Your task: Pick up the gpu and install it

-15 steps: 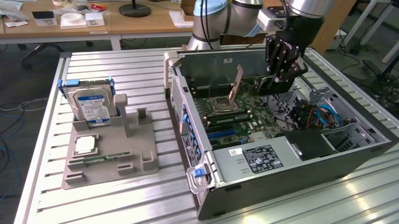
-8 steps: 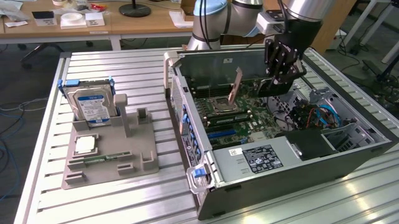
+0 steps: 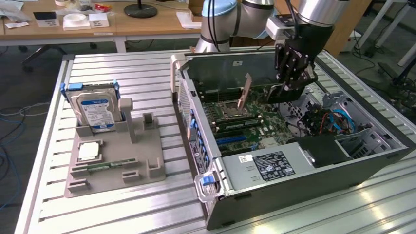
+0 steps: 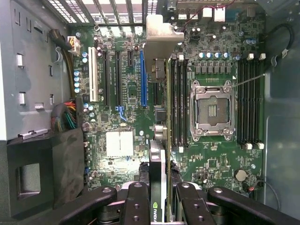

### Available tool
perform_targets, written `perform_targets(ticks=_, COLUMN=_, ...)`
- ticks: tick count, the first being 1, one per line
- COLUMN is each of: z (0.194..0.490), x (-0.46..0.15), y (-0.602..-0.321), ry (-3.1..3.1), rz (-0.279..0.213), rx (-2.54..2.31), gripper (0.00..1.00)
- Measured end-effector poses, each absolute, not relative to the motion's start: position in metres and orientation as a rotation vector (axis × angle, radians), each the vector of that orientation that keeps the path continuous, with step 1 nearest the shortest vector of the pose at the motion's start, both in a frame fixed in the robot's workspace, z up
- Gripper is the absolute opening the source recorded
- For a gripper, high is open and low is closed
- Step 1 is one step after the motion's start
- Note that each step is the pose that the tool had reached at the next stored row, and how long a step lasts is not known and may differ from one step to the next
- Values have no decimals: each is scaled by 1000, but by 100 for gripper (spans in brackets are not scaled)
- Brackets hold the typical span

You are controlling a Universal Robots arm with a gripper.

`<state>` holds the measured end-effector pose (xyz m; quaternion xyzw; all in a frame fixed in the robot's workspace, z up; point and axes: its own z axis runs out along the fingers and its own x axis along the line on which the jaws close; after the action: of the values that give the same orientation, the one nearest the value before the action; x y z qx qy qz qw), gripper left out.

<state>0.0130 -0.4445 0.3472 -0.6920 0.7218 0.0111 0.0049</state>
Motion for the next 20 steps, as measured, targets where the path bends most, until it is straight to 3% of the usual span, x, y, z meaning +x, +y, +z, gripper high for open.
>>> perform_targets(ticks=20, z=337, x=13, y=-445, ry=2261, rz=35, rx=-2167, gripper=27)
